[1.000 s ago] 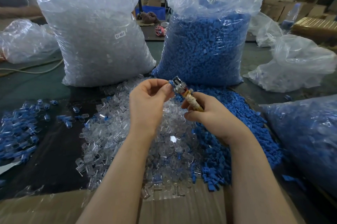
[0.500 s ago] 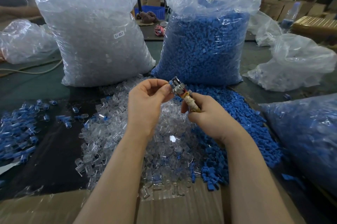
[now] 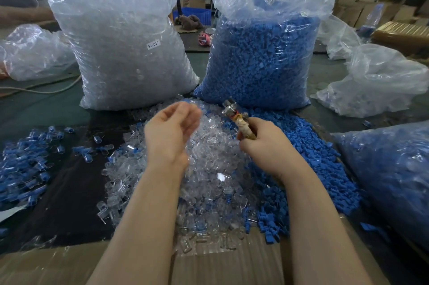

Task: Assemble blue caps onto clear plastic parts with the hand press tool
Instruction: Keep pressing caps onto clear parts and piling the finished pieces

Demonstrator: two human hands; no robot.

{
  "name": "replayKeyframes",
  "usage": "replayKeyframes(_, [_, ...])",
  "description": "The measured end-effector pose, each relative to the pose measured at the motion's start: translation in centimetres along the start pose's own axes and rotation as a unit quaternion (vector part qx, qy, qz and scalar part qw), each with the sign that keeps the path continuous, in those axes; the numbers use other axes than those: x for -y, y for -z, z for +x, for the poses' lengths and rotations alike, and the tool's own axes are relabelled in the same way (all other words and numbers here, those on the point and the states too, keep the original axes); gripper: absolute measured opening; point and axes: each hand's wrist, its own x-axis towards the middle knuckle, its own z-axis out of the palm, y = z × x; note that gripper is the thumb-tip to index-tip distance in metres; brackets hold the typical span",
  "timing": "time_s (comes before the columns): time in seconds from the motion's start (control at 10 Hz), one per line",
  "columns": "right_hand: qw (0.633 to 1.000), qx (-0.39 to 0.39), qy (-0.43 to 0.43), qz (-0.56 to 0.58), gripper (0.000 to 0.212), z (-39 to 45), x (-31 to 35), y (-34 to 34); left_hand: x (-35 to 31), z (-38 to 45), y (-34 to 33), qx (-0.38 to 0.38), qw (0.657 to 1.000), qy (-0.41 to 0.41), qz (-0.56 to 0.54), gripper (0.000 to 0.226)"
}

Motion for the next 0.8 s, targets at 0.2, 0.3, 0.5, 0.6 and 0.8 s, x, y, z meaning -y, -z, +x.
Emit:
replayKeyframes(0.2, [0.975,-0.079,-0.154,-0.138,0.008,0.2,-1.5,0.6,-2.9,2.2,4.2,-0.203,0.946,0.029,-0.253,0.01])
replayKeyframes(0.3, [0.959,-0.091,-0.204,-0.174,0.014,0.0,-1.9,0.6,-3.4,3.1,6.7,-0.282,0.896,0.029,-0.343,0.02])
replayKeyframes(0.5, [0.945,-0.083,-0.251,-0.194,0.023,-0.2,-1.8,0.4,-2.5,0.3,10.1,-0.262,0.965,0.026,-0.018,0.077])
replayKeyframes(0.6, [0.944,-0.08,-0.256,-0.191,0.024,-0.2,-1.7,0.3,-2.2,0.6,10.2,-0.28,0.947,-0.022,0.158,0.102])
replayKeyframes(0.8, [0.944,-0.071,-0.259,-0.193,0.023,-0.1,-1.5,0.2,-4.0,2.1,7.6,-0.301,0.936,-0.052,-0.176,0.014])
